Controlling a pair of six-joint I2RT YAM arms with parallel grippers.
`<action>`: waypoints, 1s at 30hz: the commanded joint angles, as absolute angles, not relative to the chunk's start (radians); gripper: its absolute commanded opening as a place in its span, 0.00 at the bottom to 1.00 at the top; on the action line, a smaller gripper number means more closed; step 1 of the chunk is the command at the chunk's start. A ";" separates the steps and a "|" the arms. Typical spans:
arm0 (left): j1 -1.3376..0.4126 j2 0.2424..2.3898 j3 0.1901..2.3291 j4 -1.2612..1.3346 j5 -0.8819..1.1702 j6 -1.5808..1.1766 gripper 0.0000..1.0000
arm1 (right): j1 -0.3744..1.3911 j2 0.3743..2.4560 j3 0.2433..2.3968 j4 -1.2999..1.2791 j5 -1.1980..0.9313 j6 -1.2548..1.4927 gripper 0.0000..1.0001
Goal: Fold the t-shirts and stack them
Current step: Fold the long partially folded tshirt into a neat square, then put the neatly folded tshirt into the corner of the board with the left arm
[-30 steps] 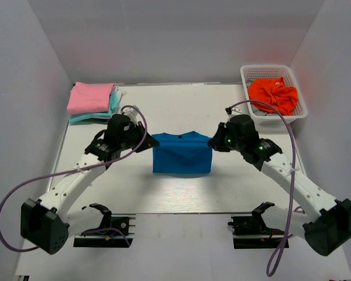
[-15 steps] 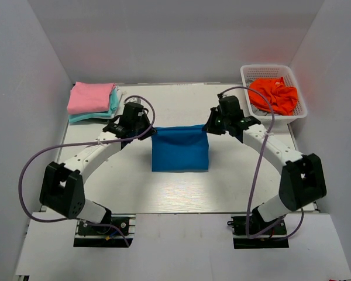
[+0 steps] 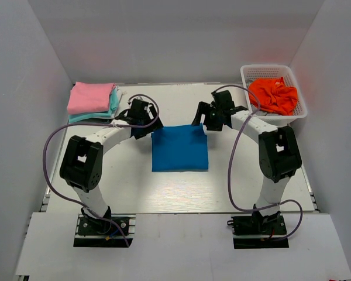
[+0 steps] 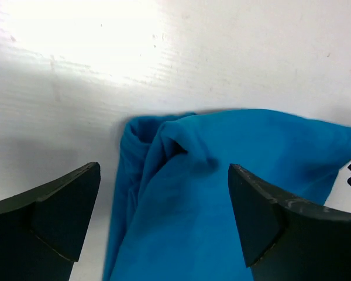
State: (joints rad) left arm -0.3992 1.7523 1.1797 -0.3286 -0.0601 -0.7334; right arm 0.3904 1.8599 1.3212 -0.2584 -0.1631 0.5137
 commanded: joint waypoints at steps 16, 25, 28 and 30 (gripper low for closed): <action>-0.430 1.687 0.997 -0.236 0.140 -0.470 0.95 | 0.384 1.438 0.959 -0.161 -0.140 0.520 0.90; -0.482 1.848 1.028 -0.337 0.028 -0.457 0.67 | 0.385 1.347 0.898 -0.192 -0.081 0.520 0.90; -0.492 1.893 1.048 -0.337 0.015 -0.457 0.61 | 0.382 1.318 0.881 -0.195 -0.045 0.515 0.90; -0.502 1.916 1.075 -0.362 0.015 -0.446 0.43 | 0.382 1.302 0.871 -0.210 -0.009 0.509 0.90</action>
State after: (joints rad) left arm -0.4870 1.8278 1.0840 -0.2634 0.0391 -0.4675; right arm 0.3862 1.3373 0.8841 -0.1936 -0.0727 0.5167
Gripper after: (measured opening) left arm 0.484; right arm 0.904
